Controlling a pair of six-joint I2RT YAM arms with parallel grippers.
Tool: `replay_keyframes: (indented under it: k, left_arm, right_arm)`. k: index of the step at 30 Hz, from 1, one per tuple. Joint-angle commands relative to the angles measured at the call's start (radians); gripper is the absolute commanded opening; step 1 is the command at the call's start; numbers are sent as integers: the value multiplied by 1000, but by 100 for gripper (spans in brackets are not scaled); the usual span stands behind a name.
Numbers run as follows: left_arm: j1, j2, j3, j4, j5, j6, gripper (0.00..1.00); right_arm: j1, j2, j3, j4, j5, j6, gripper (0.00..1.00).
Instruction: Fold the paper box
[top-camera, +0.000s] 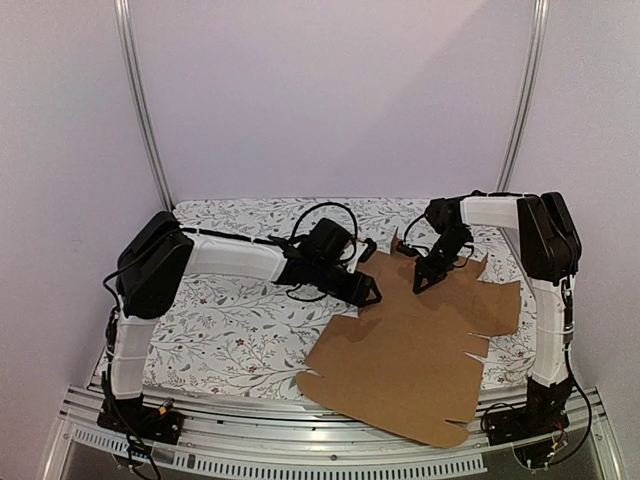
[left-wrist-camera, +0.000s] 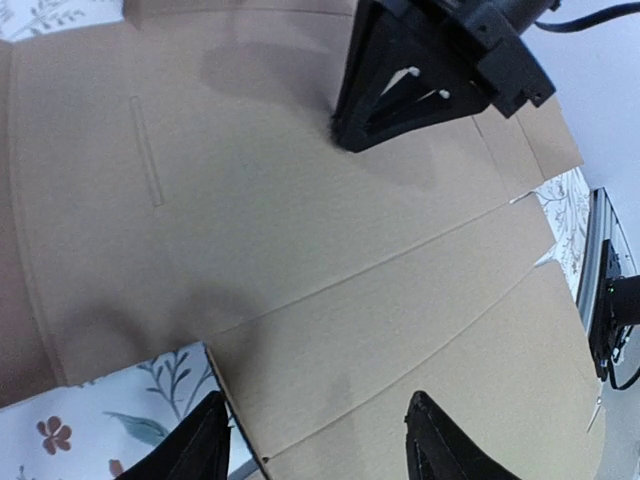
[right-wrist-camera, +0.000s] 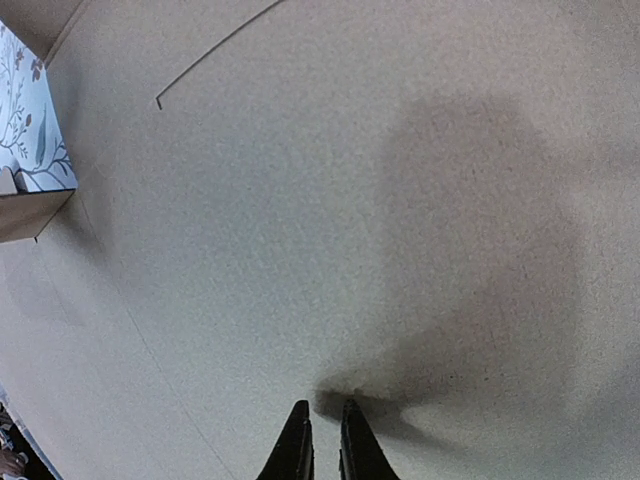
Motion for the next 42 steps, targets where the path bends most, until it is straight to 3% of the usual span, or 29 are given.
replay_keyframes:
  k: [1, 15, 27, 30, 36, 42]
  left_arm:
    - [-36, 49, 42, 29, 67, 2, 60]
    - [-67, 215, 167, -96, 77, 3, 62]
    - [-70, 274, 93, -155, 1, 24, 61]
    - [-70, 268, 66, -156, -38, 22, 60]
    - [-17, 228, -46, -171, -166, -108, 57]
    - [34, 145, -269, -24, -214, -256, 55]
  right_arm:
    - [15, 85, -26, 4, 15, 6, 11]
    - [15, 87, -23, 1, 9, 3, 11]
    - [1, 82, -17, -10, -32, -3, 12]
    - [-27, 23, 20, -62, -96, -3, 17]
    - [-57, -293, -45, -110, -99, 5, 47]
    - [-60, -441, -202, -193, -119, 15, 54]
